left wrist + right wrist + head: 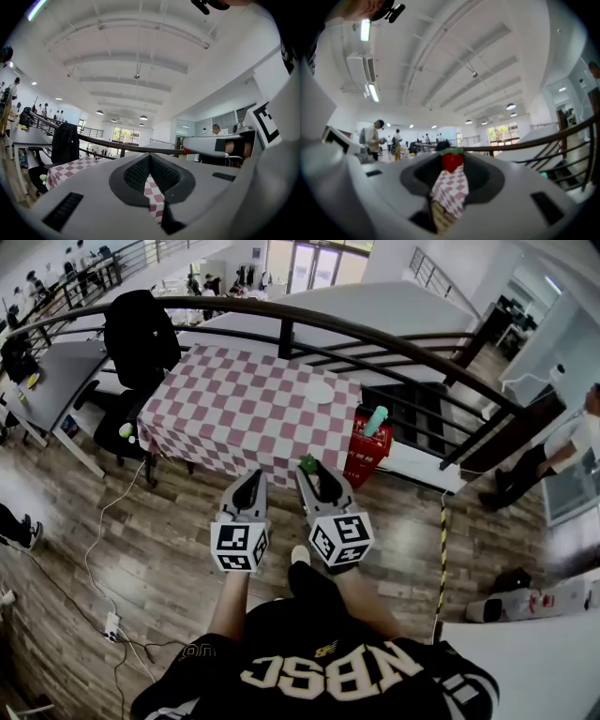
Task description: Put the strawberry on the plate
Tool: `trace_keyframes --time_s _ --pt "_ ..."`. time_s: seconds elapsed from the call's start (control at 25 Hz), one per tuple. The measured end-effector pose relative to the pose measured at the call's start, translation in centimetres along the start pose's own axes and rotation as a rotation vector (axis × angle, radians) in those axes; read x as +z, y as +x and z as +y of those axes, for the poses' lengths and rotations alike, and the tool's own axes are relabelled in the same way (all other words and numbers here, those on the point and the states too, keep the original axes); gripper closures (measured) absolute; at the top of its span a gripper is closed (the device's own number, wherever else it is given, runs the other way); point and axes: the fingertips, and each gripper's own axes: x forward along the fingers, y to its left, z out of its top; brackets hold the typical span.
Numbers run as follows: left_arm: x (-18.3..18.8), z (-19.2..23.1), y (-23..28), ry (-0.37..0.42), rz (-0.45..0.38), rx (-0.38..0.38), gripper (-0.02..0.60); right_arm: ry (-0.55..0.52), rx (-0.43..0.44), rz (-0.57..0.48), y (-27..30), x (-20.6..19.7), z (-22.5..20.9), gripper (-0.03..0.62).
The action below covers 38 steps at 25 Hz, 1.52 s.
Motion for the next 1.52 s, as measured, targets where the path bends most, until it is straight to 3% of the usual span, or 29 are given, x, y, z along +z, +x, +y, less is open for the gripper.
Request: trace_keyframes --time_s 0.28,0.52,0.72,1.16,1.32,1.52 --pt "-0.1 0.6 6.8 0.066 -0.01 -0.002 0.572 0.049 -0.019 -0.003 6.0 -0.8 -5.5 0.444" --pt "2.8 1.2 14.9 0.085 -0.03 -0.017 0.572 0.05 0.0 -0.051 12.1 2.3 -10.8 0.444" --pt "3.4 1.0 21.9 0.105 -0.03 -0.044 0.572 0.093 -0.048 -0.075 16.0 3.3 -17.7 0.444" --pt "0.3 0.4 34.8 0.077 0.004 -0.084 0.572 0.094 -0.124 -0.038 21.9 1.5 -29.6 0.444" --pt "-2.8 2.8 37.0 0.046 0.073 -0.074 0.572 0.132 -0.152 0.048 24.3 -2.4 -31.4 0.444" --pt "-6.6 6.0 42.6 0.003 0.147 -0.144 0.572 0.138 -0.193 0.147 28.3 -6.9 -33.7 0.444"
